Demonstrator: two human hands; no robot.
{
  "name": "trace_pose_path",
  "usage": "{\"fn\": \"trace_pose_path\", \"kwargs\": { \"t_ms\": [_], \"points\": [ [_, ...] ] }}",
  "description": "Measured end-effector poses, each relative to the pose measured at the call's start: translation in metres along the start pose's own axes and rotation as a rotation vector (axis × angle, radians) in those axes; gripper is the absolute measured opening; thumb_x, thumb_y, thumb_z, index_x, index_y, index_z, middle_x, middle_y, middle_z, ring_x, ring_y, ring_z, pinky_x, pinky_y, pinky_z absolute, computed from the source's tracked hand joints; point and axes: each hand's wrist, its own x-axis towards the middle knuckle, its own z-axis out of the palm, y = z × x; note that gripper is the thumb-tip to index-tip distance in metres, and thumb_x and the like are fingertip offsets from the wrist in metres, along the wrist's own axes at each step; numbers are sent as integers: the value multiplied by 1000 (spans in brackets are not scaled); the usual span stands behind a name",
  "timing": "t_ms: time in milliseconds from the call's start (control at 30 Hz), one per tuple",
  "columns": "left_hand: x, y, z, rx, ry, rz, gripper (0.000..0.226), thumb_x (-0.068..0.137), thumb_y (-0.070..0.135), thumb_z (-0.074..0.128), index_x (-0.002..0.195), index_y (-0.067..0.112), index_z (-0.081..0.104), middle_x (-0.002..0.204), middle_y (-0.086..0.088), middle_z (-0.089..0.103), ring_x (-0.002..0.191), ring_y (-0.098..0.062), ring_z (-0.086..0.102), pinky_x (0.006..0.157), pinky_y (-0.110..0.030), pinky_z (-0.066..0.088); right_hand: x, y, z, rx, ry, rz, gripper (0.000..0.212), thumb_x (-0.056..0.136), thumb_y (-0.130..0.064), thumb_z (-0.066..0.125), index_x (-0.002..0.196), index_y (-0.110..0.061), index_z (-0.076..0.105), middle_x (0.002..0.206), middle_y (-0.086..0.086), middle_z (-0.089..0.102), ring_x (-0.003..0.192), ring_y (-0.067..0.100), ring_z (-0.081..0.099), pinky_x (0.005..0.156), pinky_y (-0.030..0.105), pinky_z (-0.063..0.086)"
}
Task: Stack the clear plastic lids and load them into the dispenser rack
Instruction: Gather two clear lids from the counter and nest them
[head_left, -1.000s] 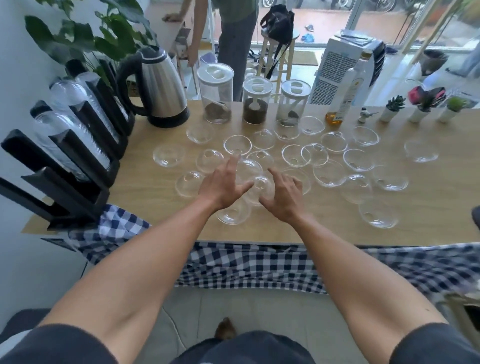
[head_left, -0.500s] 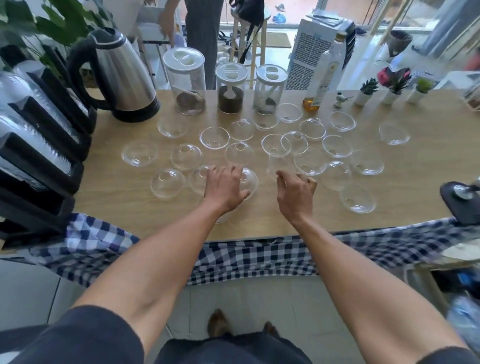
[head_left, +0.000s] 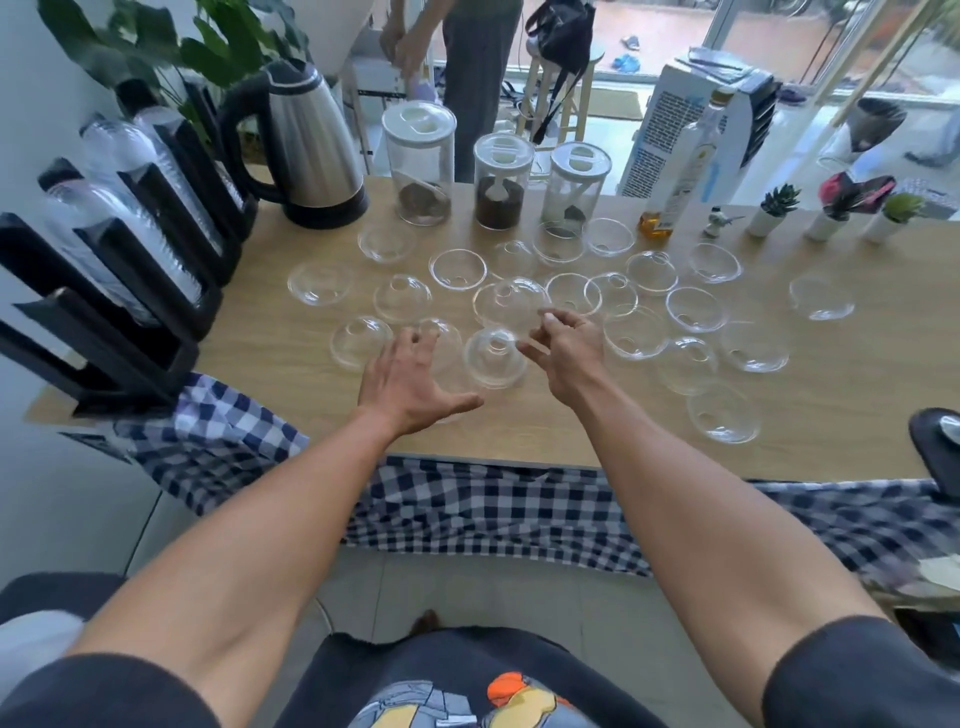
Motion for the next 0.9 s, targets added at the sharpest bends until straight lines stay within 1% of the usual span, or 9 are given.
{"fn": "trace_pose_path", "kwargs": {
  "t_ms": [133, 267, 433, 500, 567, 667, 767, 833, 900],
  "points": [
    [-14, 2, -2, 9, -135, -124, 141, 53, 93, 67, 163, 27, 10, 166, -12, 25, 151, -34, 29, 118, -53, 32, -2, 13, -7, -4, -19, 108, 15, 105, -1, 53, 113, 6, 63, 83, 12, 56, 72, 18, 57, 78, 46, 65],
    [-19, 6, 4, 28, -158, -163, 138, 60, 79, 76, 164, 25, 4, 165, -11, 30, 148, -34, 35, 115, -51, 37, -3, 28, -12, -24, -18, 157, 11, 105, -2, 52, 107, 4, 62, 94, 17, 62, 77, 19, 61, 71, 41, 65],
    [-23, 14, 3, -51, -137, -202, 125, 63, 67, 71, 162, 34, 4, 150, -11, 40, 130, -32, 49, 102, -47, 50, -5, 40, -9, -65, 22, 186, 6, 101, 0, 57, 103, -5, 57, 95, 15, 59, 86, 25, 62, 79, 43, 65],
    [-24, 14, -2, -147, -144, -222, 120, 61, 65, 70, 160, 44, 6, 138, -8, 40, 118, -30, 54, 94, -46, 55, -3, 44, -10, -84, 68, 181, 16, 98, 1, 58, 112, -6, 55, 107, 17, 60, 92, 25, 64, 83, 45, 65],
    [-23, 16, -9, -279, -122, -242, 110, 60, 61, 73, 153, 51, 16, 130, -6, 38, 109, -30, 56, 91, -43, 55, -3, 45, -12, -110, 98, 175, 28, 95, 2, 60, 121, -6, 53, 115, 17, 60, 92, 25, 64, 83, 42, 64],
    [-14, 23, -25, -529, -28, -247, 98, 58, 55, 79, 142, 39, 30, 132, -6, 39, 112, -29, 54, 96, -41, 48, -1, 45, -18, -178, 107, 162, 31, 97, -2, 59, 126, -9, 52, 110, 11, 60, 86, 19, 60, 81, 37, 59],
    [0, 34, -36, -750, 72, -229, 96, 60, 49, 84, 136, 26, 29, 134, -7, 44, 117, -23, 56, 99, -39, 52, 8, 48, -22, -321, 122, 61, 33, 99, -11, 56, 133, -9, 55, 103, 3, 62, 80, 16, 58, 77, 37, 57],
    [8, 43, -39, -838, 136, -213, 94, 60, 48, 87, 132, 25, 30, 137, -7, 40, 117, -20, 59, 99, -40, 55, 10, 46, -19, -405, 74, -27, 42, 99, -22, 57, 141, -16, 55, 102, 3, 67, 84, 19, 62, 85, 44, 58],
    [16, 49, -36, -929, 173, -205, 97, 59, 49, 91, 131, 25, 31, 141, -7, 39, 122, -20, 58, 101, -39, 55, 11, 40, -16, -441, 29, -66, 45, 100, -31, 58, 143, -20, 57, 111, 5, 71, 96, 20, 66, 95, 47, 58]
  ]
}}
